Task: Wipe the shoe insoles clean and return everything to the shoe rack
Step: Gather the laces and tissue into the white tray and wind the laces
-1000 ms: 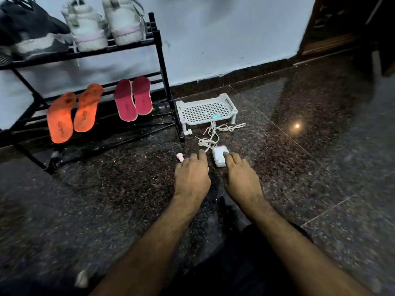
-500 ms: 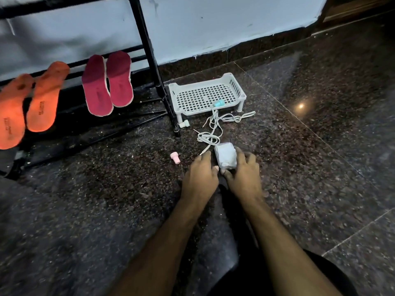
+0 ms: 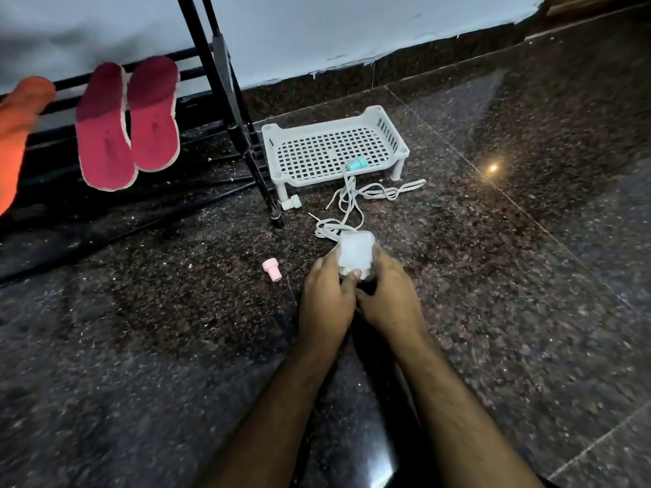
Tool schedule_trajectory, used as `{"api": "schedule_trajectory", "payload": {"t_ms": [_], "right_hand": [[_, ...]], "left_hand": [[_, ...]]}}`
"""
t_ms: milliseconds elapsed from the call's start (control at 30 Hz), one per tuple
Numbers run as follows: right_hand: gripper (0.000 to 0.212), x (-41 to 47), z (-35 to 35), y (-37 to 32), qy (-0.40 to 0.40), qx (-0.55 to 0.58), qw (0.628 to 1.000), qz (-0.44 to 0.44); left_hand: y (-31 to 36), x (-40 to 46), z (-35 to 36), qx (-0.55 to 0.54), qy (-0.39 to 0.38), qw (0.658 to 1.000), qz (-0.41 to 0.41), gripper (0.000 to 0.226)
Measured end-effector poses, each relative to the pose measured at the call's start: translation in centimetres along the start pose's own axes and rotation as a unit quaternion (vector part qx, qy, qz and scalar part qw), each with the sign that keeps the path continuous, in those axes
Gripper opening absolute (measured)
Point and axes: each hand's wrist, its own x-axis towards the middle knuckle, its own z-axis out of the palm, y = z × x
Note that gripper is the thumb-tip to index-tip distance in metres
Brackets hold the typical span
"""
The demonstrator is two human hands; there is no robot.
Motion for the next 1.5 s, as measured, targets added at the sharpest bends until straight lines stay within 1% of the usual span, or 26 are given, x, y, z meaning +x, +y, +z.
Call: {"api": "schedule_trajectory", "payload": {"t_ms": [67, 167, 233, 333, 533, 667, 800, 900, 967, 1033, 1100, 1167, 1233, 1333, 1500], "right_hand": [[0.080, 0.0, 0.1, -0.2, 0.010, 0.023, 1.000, -0.017], [0.081, 0.3, -0.1, -0.7, 0.024, 0.039, 0.998, -0.038], [0.079, 0.3, -0.2, -1.1, 0.022, 0.039, 0.998, -0.044], [0.079, 0.3, -0.3, -1.6, 0.020, 0.055, 0.995, -0.076], [0.083, 1.0, -0.3, -2.2, 0.020, 0.073, 0.992, -0.103], [0.082, 2.4, 0.0, -3.1, 0.013, 0.085, 0.989, -0.124], [0.072, 6.0, -0.1, -5.1, 0.043, 0.088, 0.982, -0.162], [0.060, 9.8, -0.9, -6.3, 0.088, 0.032, 0.976, -0.197], [0.048, 12.5, -1.6, -6.3, 0.134, -0.063, 0.967, -0.208], [0.041, 15.1, -2.2, -5.7, 0.164, -0.161, 0.953, -0.200], [0.037, 17.2, -2.6, -4.7, 0.155, -0.235, 0.941, -0.185], [0.036, 18.6, -2.8, -3.6, 0.134, -0.294, 0.929, -0.180], [0.029, 19.7, -2.9, -2.8, 0.131, -0.308, 0.925, -0.183], [0.021, 20.5, -2.5, -2.3, 0.138, -0.306, 0.921, -0.200], [0.019, 19.8, -2.0, -1.9, 0.158, -0.286, 0.924, -0.197]], "left_hand": [[-0.4, 0.3, -0.1, -0.034, 0.025, 0.999, 0.002, 0.051], [-0.3, 0.6, -0.6, -0.081, 0.036, 0.996, 0.005, 0.069], [0.0, 0.9, -1.0, -0.065, 0.034, 0.997, 0.005, 0.079], [0.4, 1.6, -1.4, -0.034, 0.046, 0.998, 0.008, 0.085], [1.0, 3.1, -2.1, 0.013, 0.112, 0.993, 0.018, 0.067], [1.4, 4.7, -2.8, 0.018, 0.136, 0.990, 0.035, 0.068], [2.2, 8.2, -4.2, 0.035, 0.148, 0.988, 0.040, 0.069], [2.7, 11.6, -5.5, 0.076, 0.157, 0.982, 0.079, 0.062], [3.2, 13.7, -6.0, 0.117, 0.168, 0.974, 0.096, 0.055], [3.8, 15.6, -6.1, 0.149, 0.177, 0.967, 0.102, 0.052], [4.1, 17.2, -5.7, 0.177, 0.178, 0.963, 0.101, 0.049], [4.0, 18.5, -5.1, 0.195, 0.171, 0.961, 0.096, 0.042], [3.6, 19.7, -4.5, 0.211, 0.166, 0.960, 0.081, 0.036], [2.9, 20.9, -3.9, 0.226, 0.158, 0.960, 0.049, 0.034], [1.7, 22.2, -2.9, 0.238, 0.140, 0.961, 0.014, 0.035]]}}
